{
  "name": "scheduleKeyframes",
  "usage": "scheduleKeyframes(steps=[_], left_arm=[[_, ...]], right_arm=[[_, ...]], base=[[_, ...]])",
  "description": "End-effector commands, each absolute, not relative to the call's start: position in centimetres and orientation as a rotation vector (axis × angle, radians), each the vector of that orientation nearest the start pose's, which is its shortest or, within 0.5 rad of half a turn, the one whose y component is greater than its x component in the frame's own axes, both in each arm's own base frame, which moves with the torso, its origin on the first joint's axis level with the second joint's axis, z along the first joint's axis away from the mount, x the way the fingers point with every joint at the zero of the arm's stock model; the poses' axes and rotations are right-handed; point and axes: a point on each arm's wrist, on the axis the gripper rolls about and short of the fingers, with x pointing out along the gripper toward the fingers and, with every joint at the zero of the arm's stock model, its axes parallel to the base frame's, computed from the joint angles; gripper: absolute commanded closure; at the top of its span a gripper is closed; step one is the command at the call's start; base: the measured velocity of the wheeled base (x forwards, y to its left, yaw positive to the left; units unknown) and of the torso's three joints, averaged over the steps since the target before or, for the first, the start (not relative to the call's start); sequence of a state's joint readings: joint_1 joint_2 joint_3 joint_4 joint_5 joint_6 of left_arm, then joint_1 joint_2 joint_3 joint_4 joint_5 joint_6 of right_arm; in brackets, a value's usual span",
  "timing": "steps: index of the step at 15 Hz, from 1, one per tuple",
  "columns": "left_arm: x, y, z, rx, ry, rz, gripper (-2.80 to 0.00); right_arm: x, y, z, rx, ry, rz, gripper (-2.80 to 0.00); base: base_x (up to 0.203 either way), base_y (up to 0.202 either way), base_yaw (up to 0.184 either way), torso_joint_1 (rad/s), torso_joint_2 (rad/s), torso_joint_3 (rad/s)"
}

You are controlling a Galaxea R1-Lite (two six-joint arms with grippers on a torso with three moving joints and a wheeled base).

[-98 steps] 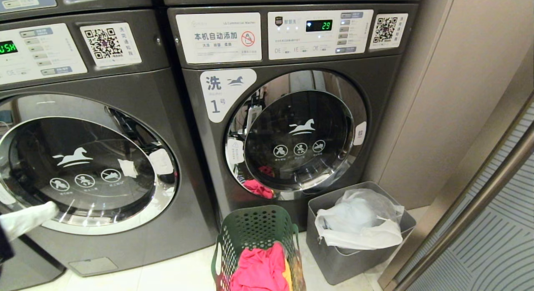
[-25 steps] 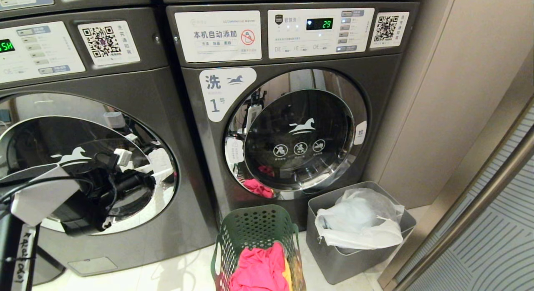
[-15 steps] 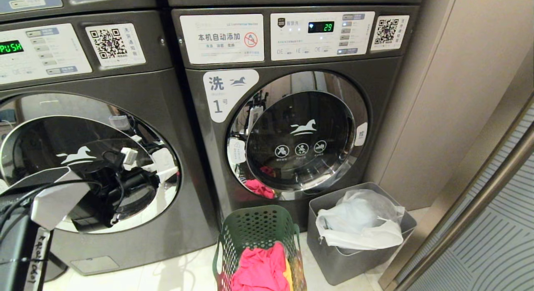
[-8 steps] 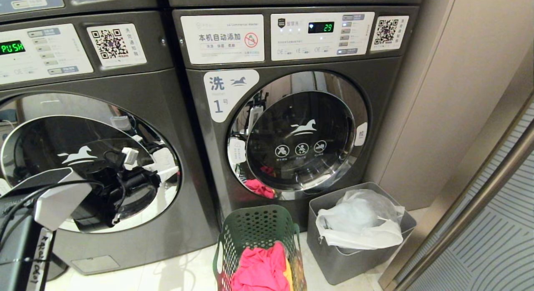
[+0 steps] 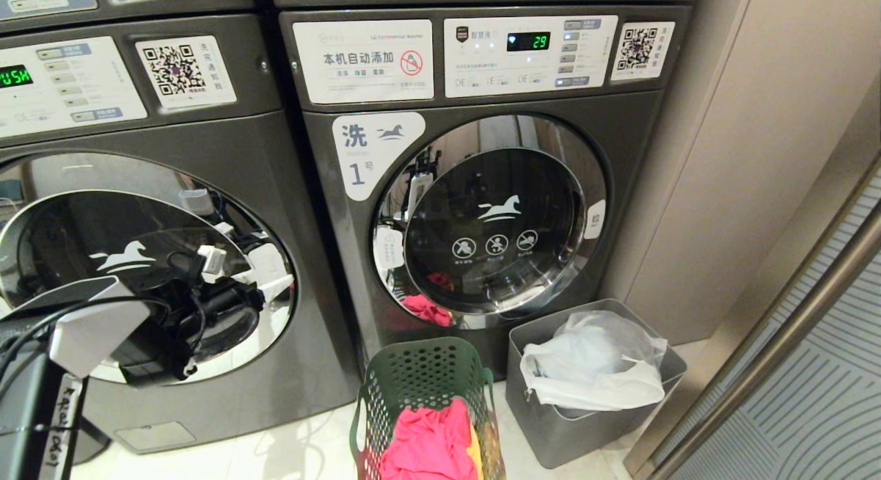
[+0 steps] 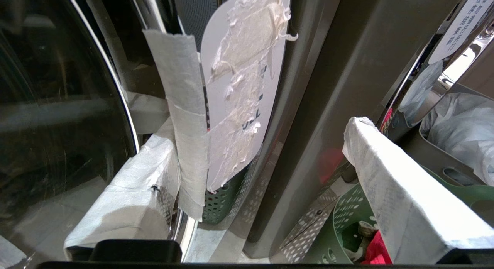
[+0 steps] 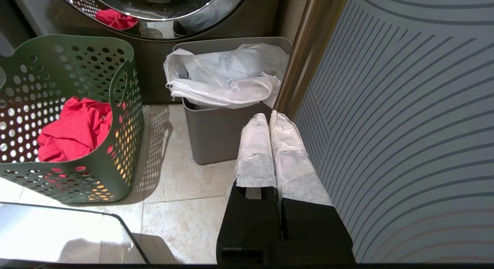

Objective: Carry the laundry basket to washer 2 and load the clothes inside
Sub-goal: Open the lid of the washing machine

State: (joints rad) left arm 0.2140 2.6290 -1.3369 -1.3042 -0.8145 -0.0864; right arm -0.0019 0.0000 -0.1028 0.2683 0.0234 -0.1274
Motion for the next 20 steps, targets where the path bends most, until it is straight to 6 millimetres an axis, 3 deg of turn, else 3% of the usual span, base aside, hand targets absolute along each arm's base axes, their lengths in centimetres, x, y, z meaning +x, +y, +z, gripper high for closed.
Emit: scheduleKeyframes(steps=[1, 11, 15, 20], left_arm=[[46.6, 8.6, 0.2, -0.084, 0.023, -0.612, -2.80], [46.2, 8.7, 0.2, -0.077, 0.015, -0.673, -2.80], [45.0, 7.9, -0.5, -0.076, 0.015, -0.726, -2.80], [45.1, 7.2, -0.3, -0.075, 0.012, -0.761, -2.80]], right_arm=[[-3.3, 0.1, 7.6, -0.126, 0.165, 0.034, 0.00], [-3.3, 0.1, 7.6, -0.126, 0.166, 0.032, 0.00], [-3.3, 0.1, 7.6, -0.126, 0.166, 0.032, 0.00], [-3.3, 0.1, 7.6, -0.126, 0.165, 0.034, 0.00]], base=[[0.000, 0.000, 0.000, 0.000, 0.00, 0.000], [0.000, 0.000, 0.000, 0.000, 0.00, 0.000], [0.000, 0.000, 0.000, 0.000, 0.00, 0.000], [0.000, 0.000, 0.000, 0.000, 0.00, 0.000]])
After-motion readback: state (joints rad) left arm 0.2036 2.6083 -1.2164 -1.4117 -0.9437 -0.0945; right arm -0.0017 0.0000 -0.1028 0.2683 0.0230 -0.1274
